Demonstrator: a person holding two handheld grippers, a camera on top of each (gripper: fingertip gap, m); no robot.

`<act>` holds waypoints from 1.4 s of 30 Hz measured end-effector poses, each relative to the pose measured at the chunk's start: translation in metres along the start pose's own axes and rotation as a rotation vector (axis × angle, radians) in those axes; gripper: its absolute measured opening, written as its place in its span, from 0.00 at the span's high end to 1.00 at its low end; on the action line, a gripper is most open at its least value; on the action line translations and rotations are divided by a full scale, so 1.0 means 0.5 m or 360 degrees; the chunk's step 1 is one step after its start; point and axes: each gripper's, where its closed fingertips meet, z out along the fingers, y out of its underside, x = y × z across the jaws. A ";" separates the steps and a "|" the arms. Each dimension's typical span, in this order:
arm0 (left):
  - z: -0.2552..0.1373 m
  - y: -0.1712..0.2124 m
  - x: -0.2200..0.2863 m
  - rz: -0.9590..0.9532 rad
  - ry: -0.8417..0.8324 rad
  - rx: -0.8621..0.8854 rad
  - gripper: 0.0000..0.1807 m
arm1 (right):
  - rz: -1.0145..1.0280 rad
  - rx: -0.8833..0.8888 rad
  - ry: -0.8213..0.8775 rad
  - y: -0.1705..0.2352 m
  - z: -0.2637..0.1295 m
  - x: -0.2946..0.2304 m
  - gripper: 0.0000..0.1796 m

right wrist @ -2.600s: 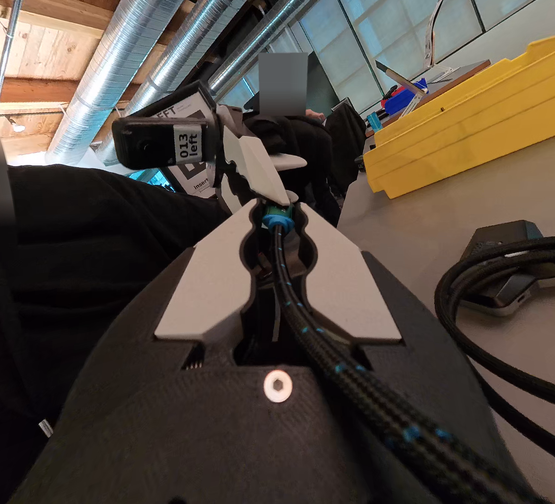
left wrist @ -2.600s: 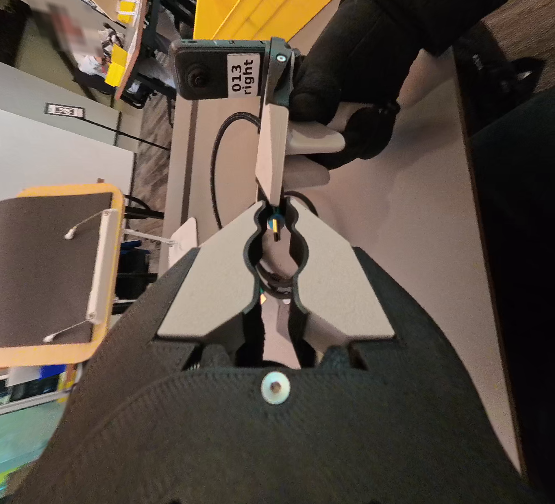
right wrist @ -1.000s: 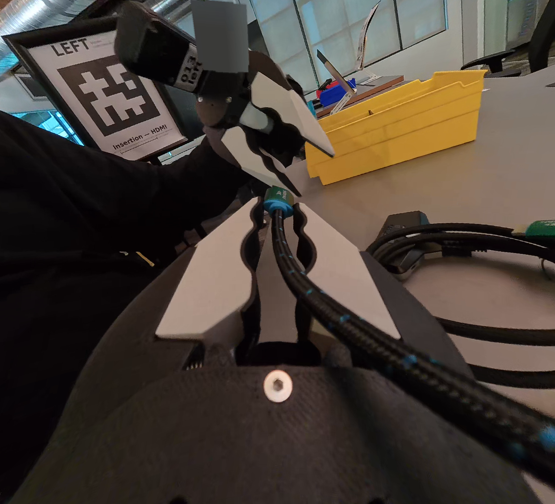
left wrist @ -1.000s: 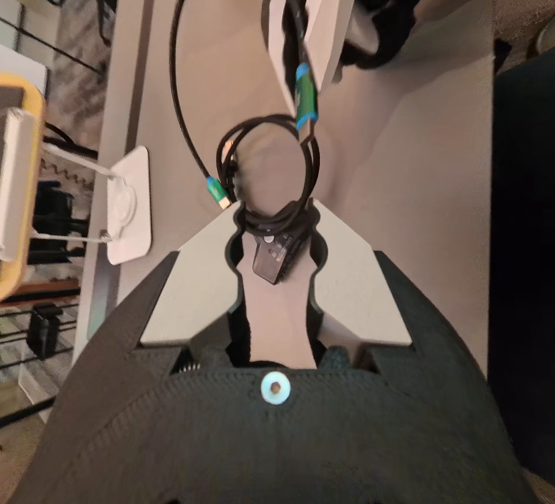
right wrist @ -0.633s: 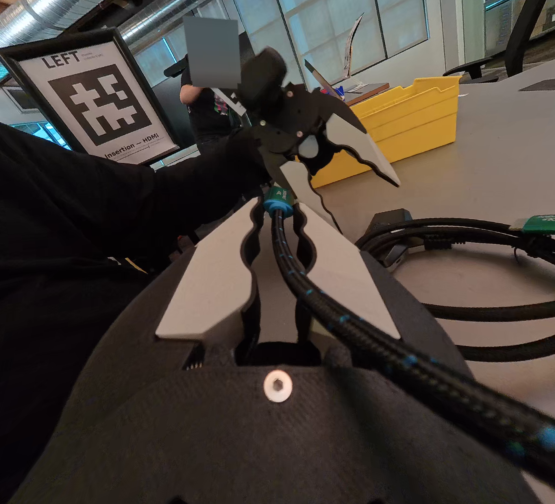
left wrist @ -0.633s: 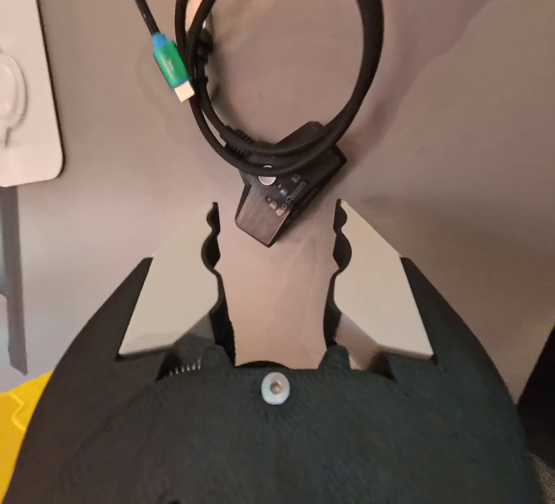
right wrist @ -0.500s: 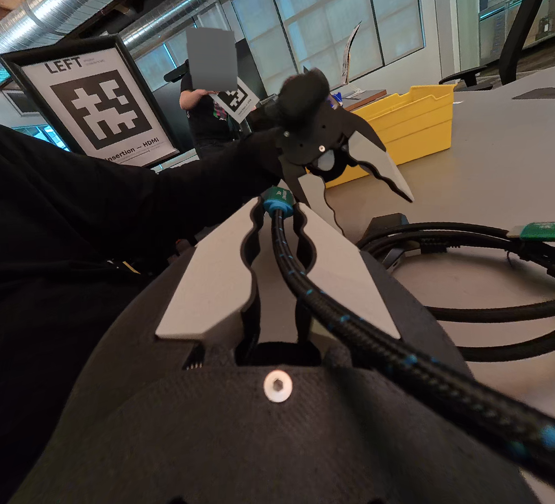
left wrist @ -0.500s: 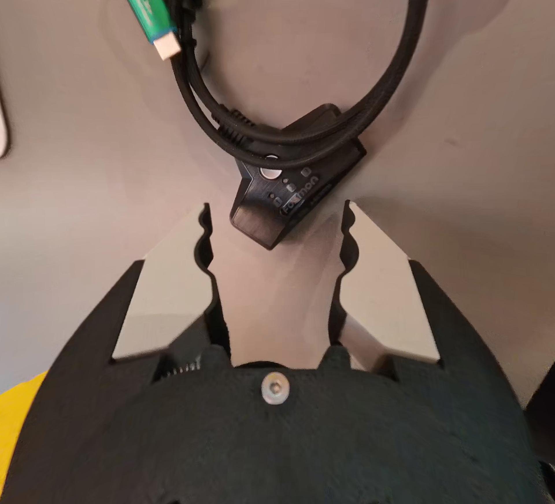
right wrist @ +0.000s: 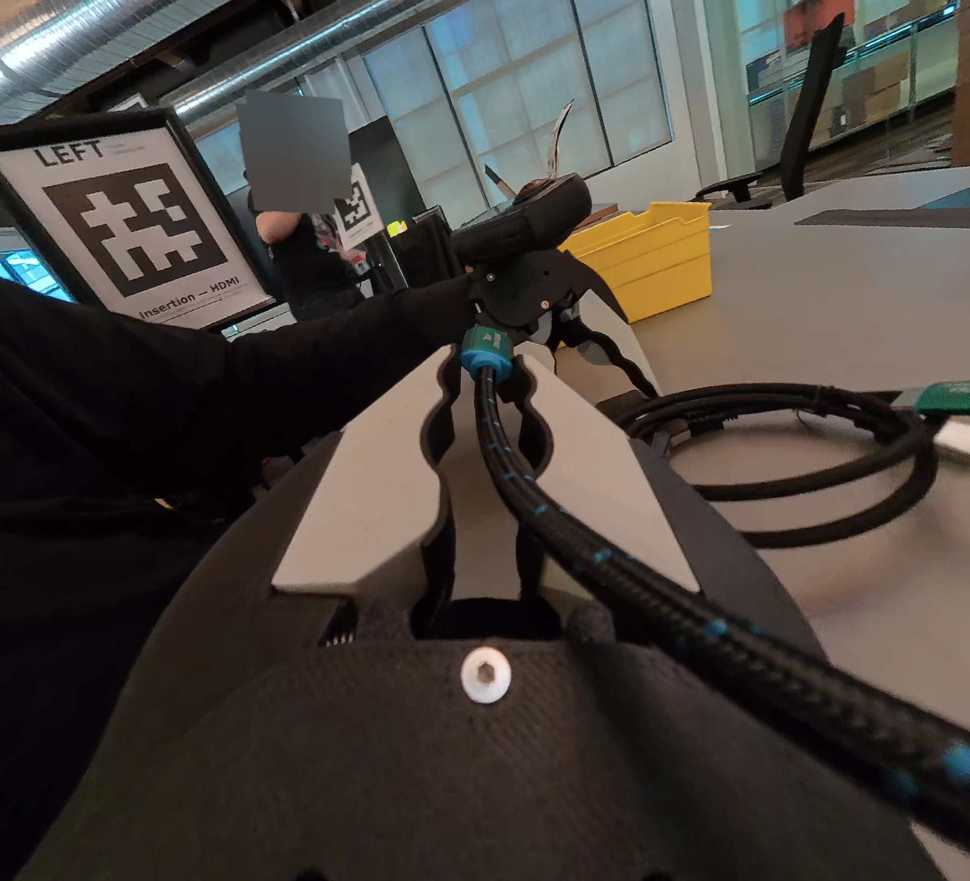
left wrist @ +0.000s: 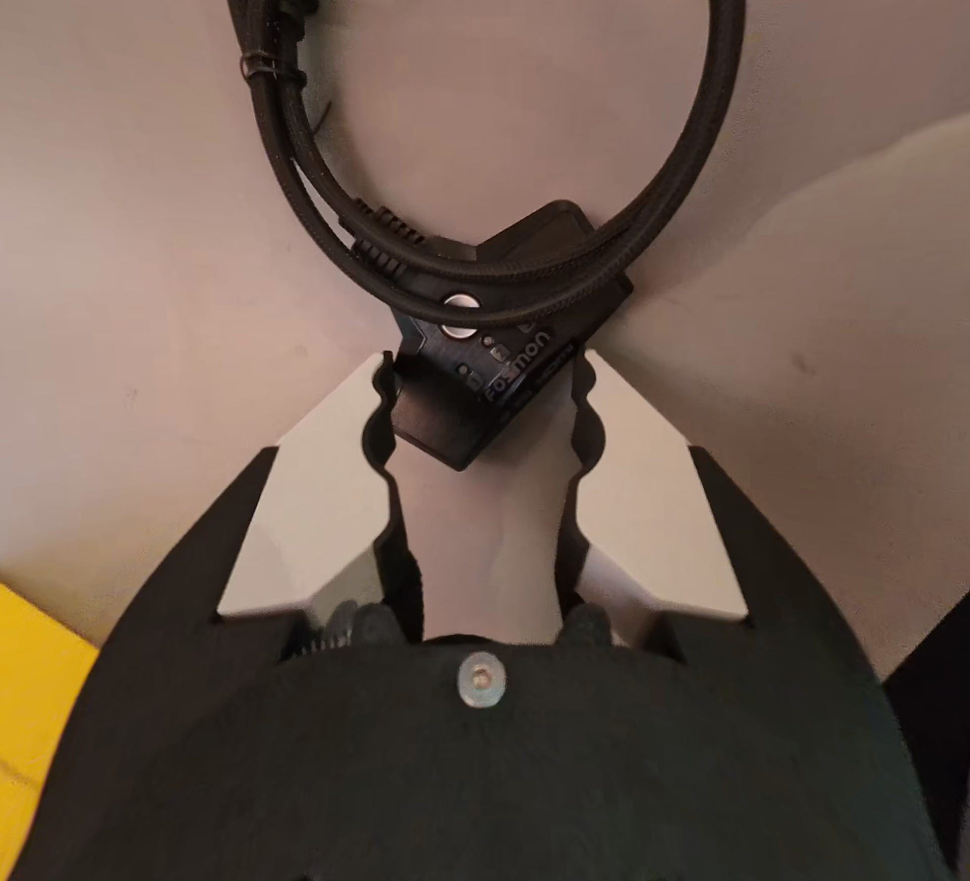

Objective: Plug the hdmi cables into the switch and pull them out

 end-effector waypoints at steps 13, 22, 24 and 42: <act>-0.027 -0.001 0.041 -0.0821 0.0090 0.0080 0.44 | 0.0067 -0.0035 0.0179 0.020 -0.015 0.049 0.91; -0.051 0.045 0.094 -0.0769 0.0194 0.0016 0.42 | 0.0079 -0.0049 0.0179 0.026 -0.016 0.053 0.91; -0.052 0.052 0.104 -0.0727 0.0183 0.0002 0.42 | 0.0074 -0.0059 0.0179 0.028 -0.016 0.053 0.91; -0.065 0.041 0.201 -0.0639 0.0278 0.0010 0.36 | -0.0148 -0.0238 0.0172 0.064 0.000 0.034 0.91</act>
